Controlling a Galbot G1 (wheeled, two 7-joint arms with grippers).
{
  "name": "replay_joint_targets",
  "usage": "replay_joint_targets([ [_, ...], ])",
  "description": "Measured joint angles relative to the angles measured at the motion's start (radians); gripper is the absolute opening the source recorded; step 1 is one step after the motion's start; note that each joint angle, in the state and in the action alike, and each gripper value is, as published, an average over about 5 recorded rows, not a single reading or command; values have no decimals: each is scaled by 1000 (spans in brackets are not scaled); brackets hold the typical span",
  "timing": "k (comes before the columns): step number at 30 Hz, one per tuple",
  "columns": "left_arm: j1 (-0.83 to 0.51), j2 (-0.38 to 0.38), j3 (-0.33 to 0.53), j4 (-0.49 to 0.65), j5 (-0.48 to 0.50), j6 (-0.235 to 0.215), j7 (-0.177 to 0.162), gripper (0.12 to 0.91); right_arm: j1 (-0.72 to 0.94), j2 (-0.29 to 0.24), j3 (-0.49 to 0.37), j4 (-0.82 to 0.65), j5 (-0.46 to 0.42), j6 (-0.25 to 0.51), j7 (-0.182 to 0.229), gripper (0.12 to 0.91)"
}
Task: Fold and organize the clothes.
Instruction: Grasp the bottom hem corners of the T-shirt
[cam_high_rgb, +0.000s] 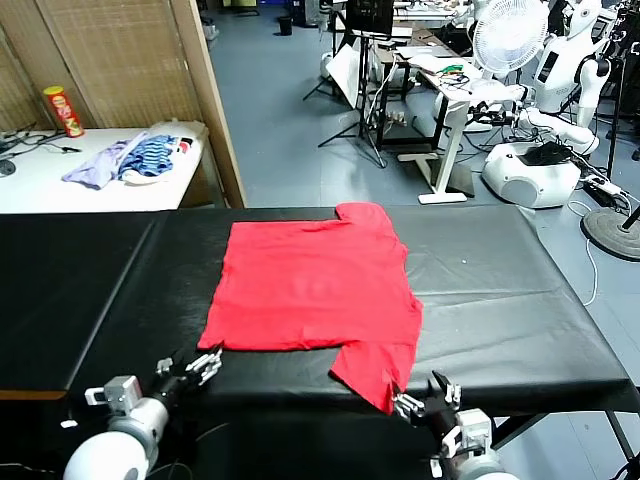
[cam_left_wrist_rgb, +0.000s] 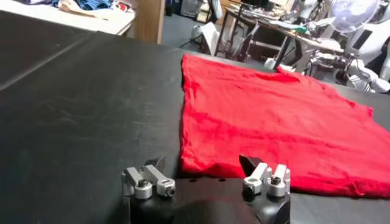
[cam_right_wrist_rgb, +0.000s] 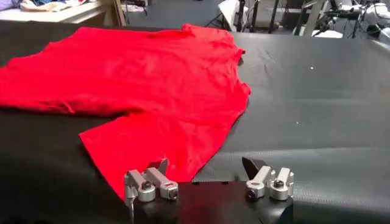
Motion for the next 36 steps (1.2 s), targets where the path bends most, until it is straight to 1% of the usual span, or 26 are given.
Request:
replay_joint_targets([
  [2, -3, -1, 0, 4, -5, 0, -2, 798, 0, 3, -3, -3, -3, 0, 0, 616],
  [3, -5, -2, 1, 8, -9, 0, -4, 796, -1, 6, -6, -5, -7, 1, 0, 550],
  [5, -8, -3, 4, 18, -16, -1, -5, 781, -3, 12, -12, -10, -14, 2, 1, 450],
  [7, -10, -3, 7, 29, -19, -3, -5, 720, -6, 17, -15, -12, -20, 4, 5, 350],
  [8, -11, -3, 8, 33, -19, -4, -5, 674, -8, 19, -16, -12, -22, 5, 7, 300],
  [9, -10, -3, 10, 35, -19, -6, -4, 612, -10, 20, -16, -12, -23, 6, 11, 250],
  [11, -10, -4, 13, 37, -19, -8, -1, 512, -16, 21, -13, -7, -22, 7, 17, 165],
  [12, -9, -4, 15, 37, -19, -8, 0, 462, -21, 19, -9, -2, -21, 7, 20, 140],
  [14, -8, -6, 19, 35, -18, -7, 2, 361, -33, 13, 2, 12, -16, 3, 25, 122],
  [17, -2, -10, 21, 26, -9, -5, -1, 207, -55, 0, 21, 47, -8, -10, 36, 122],
  [18, 3, -12, 21, 20, -4, -5, -4, 170, -64, -4, 26, 61, -5, -14, 40, 122],
  [20, 16, -15, 20, 3, 5, -4, -16, 130, -82, -11, 38, 91, 1, -19, 45, 122],
  [22, 34, -17, 18, -21, 12, -2, -32, 127, -98, -18, 50, 119, 12, -18, 45, 122],
  [25, 76, -20, 11, -69, 18, 1, -55, 126, -105, -29, 71, 141, 40, 3, 41, 122],
  [28, 132, -28, 1, -125, 14, 0, -65, 126, -83, -42, 88, 137, 78, 38, 38, 122],
  [32, 170, -43, 0, -177, 3, -21, -68, 126, -1, -69, 96, 78, 137, 92, 35, 122],
  [36, 125, -62, 14, -177, -1, -38, -84, 126, 125, -102, 84, -25, 167, 141, 32, 122],
])
